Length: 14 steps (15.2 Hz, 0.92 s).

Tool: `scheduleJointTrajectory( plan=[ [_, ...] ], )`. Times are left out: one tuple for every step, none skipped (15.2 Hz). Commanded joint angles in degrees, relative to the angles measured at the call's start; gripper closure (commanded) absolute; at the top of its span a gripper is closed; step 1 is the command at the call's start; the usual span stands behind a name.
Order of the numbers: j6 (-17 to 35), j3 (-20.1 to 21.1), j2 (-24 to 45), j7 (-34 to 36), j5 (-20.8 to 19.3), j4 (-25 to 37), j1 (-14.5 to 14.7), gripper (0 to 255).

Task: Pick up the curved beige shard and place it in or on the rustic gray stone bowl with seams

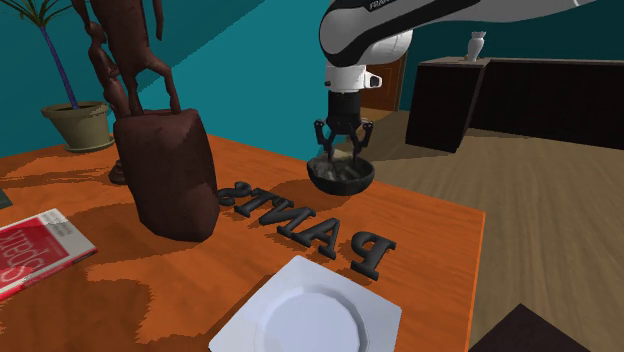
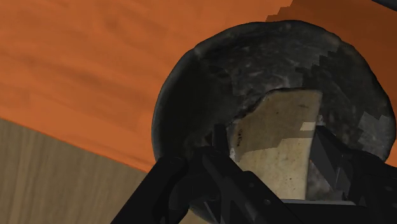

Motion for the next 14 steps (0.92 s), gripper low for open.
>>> scheduleJointTrajectory(
  plan=[
    [1.43, -0.09, 0.18, 0.07, -0.15, -1.24, -0.07, 255],
    [2.14, -0.13, 0.33, 0.13, -0.25, -1.82, -0.08, 255],
    [2.38, -0.15, 0.37, 0.15, -0.28, -2.04, -0.09, 255],
    [2.37, -0.15, 0.38, 0.16, -0.29, -2.02, -0.09, 255],
    [2.37, -0.15, 0.39, 0.16, -0.29, -2.02, -0.09, 255],
    [2.37, -0.15, 0.39, 0.16, -0.29, -2.02, -0.09, 255],
    [2.37, -0.15, 0.39, 0.16, -0.29, -2.02, -0.09, 255],
    [2.37, -0.15, 0.39, 0.16, -0.29, -2.02, -0.09, 255],
    [2.37, -0.15, 0.39, 0.16, -0.29, -2.02, -0.09, 255],
    [2.37, -0.15, 0.39, 0.16, -0.29, -2.02, -0.09, 255],
    [2.37, -0.15, 0.39, 0.16, -0.29, -2.02, -0.09, 0],
    [2.37, -0.15, 0.39, 0.16, -0.29, -2.02, -0.09, 0],
    [2.37, -0.15, 0.39, 0.16, -0.29, -2.02, -0.09, 0],
    [2.37, -0.15, 0.39, 0.16, -0.29, -2.02, -0.09, 0]
  ],
)
